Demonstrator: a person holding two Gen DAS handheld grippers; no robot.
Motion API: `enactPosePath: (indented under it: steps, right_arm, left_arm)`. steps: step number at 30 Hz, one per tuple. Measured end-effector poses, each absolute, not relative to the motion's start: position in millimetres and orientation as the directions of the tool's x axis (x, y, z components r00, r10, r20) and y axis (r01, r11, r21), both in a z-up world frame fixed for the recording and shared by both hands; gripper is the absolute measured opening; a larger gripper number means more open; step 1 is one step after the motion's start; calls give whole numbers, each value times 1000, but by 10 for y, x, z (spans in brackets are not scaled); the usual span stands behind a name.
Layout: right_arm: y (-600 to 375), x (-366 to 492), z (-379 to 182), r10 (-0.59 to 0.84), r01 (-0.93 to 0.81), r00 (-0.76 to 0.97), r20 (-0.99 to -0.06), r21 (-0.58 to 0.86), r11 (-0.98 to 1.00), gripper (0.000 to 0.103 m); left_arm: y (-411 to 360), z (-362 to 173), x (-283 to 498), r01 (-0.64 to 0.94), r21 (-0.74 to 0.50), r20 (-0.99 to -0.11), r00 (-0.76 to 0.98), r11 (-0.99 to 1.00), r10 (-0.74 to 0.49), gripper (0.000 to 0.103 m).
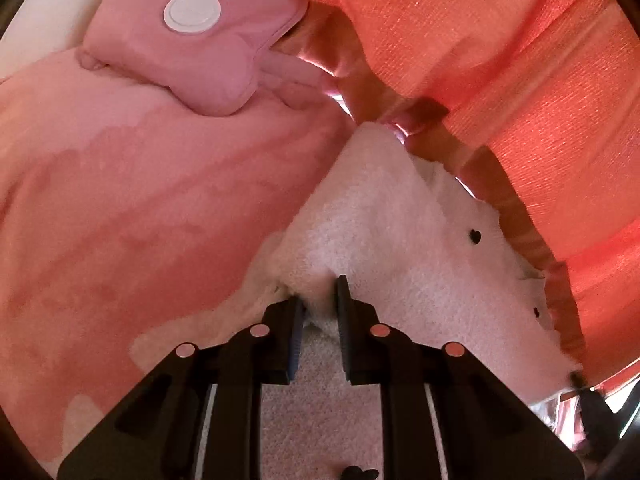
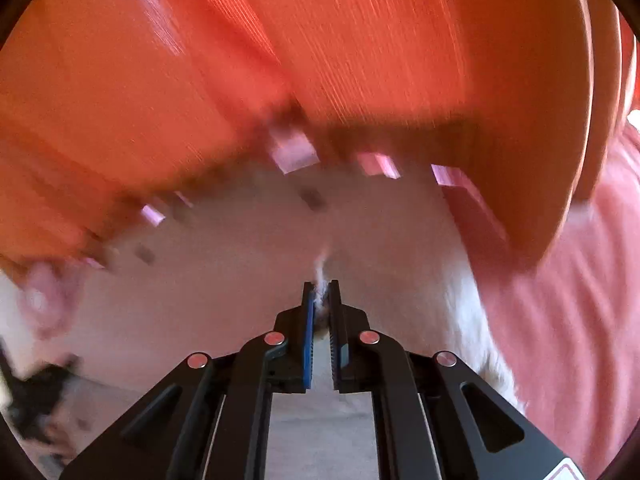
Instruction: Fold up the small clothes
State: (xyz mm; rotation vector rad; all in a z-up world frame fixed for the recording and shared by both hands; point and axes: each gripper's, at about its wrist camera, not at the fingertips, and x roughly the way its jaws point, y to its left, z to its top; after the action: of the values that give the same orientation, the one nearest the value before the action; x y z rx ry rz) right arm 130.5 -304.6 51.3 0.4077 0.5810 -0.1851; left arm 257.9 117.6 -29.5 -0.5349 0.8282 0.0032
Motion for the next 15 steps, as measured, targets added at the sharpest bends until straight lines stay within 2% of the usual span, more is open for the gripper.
enactPosePath:
  steps: [2,4,5,10,11,13,15]
  right_arm:
    - [-3100,1323,424,-67,300,805,-590,306,904,6]
    - [-3235,1432,7,-85,376,712,-697,276,884,6]
    - [-3272,1436,-112,-68,385,704,-707,300,873,5]
    - [-3203,1346,285,-75,326,784,-617,306,895,5]
    - [-3203,1371,239,-79,331,774,-628,295,896,5]
    - [-3276,1458,-72,-57,374,698,-714,295,879,6]
    - [-3293,1418,-26,-59,372,711,-701,303,877,6]
  left_arm:
    - [1173,-306,2577,-201,-440,-702,685,875,-195,15]
    - [1173,-311,2570,-197,-435,-702,685,879,-194,15]
    - [1172,-311,2553,-195,-435,-702,684,879,-196,15]
    - [1168,-309,2557,-192,-424,-704,684,885,-189,15]
    - [1156,-304,2557,-189,-415,-706,684,890,-184,15]
    - [1120,-293,2552,-178,-385,-710,684,906,-168,16]
    - [1115,-273,2532,-172,-384,-712,681,907,-172,17]
